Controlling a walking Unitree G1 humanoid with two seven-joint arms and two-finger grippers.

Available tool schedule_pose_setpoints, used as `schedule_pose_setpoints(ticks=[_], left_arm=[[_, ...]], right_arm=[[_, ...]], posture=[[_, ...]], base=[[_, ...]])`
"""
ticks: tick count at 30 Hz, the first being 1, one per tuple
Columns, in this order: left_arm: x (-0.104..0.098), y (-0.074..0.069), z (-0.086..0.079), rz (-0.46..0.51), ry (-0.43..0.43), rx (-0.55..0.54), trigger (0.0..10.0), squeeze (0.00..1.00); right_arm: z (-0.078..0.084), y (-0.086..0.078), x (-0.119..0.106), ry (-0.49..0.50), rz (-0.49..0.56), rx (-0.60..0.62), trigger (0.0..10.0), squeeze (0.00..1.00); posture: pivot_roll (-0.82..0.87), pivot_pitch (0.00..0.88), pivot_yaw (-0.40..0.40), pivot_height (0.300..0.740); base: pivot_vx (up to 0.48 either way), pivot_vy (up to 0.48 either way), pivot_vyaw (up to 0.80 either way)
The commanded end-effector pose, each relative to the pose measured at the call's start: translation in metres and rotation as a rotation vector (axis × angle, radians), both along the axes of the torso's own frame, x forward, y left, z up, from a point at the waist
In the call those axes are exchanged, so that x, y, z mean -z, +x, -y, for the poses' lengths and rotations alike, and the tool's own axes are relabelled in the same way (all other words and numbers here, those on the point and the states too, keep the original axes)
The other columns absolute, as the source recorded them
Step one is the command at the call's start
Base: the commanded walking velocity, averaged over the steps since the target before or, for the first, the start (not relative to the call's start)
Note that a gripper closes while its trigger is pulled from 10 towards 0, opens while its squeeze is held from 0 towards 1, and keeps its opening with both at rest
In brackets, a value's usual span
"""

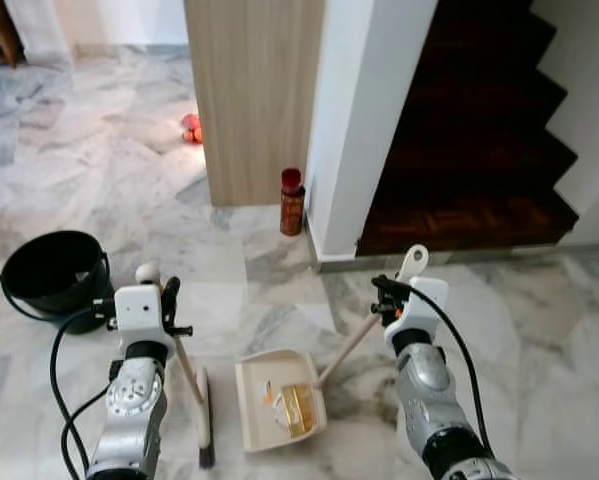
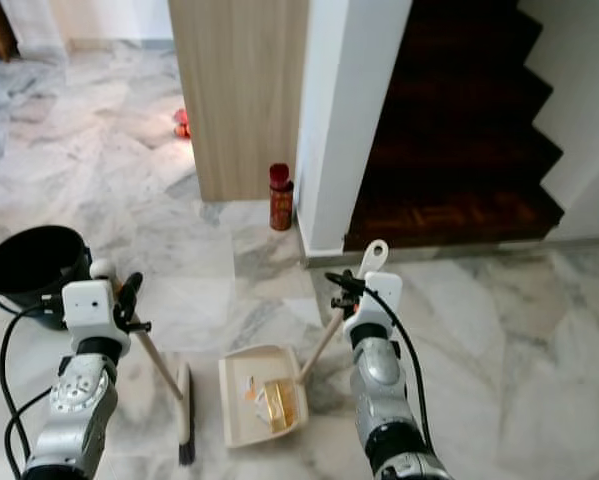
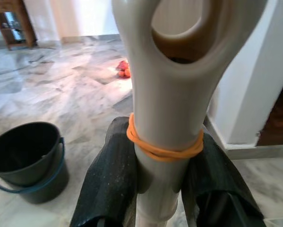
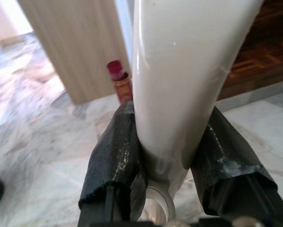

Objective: Sweep floor

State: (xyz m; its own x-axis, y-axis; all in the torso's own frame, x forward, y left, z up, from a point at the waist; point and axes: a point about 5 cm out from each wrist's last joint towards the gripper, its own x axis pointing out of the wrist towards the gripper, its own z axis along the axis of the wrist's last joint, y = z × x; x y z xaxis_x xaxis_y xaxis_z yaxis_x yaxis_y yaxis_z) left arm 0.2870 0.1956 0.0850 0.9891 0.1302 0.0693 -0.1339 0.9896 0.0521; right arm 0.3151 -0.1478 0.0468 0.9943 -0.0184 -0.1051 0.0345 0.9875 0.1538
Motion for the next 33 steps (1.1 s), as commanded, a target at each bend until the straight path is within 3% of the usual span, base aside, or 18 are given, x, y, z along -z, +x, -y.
schedule_pose_setpoints(ticks=[1, 33], left_arm=[[-0.0081, 0.0022, -0.0004, 0.036, 0.000, 0.000, 10.0, 0.00], [-0.0096, 0.0028, -0.0031, 0.034, 0.006, -0.009, 10.0, 0.00]], right_arm=[[-0.0005, 0.0083, -0.0144, -0.001, 0.062, -0.002, 10.0, 0.00], [-0.0024, 0.0096, -0.0155, -0.011, 0.059, -0.019, 10.0, 0.00]], posture=[[0.06, 0.026, -0.058, 0.740], [0.07, 0.068, -0.058, 0.740]], base=[[0.000, 0.292, 0.00], [0.000, 0.290, 0.00]])
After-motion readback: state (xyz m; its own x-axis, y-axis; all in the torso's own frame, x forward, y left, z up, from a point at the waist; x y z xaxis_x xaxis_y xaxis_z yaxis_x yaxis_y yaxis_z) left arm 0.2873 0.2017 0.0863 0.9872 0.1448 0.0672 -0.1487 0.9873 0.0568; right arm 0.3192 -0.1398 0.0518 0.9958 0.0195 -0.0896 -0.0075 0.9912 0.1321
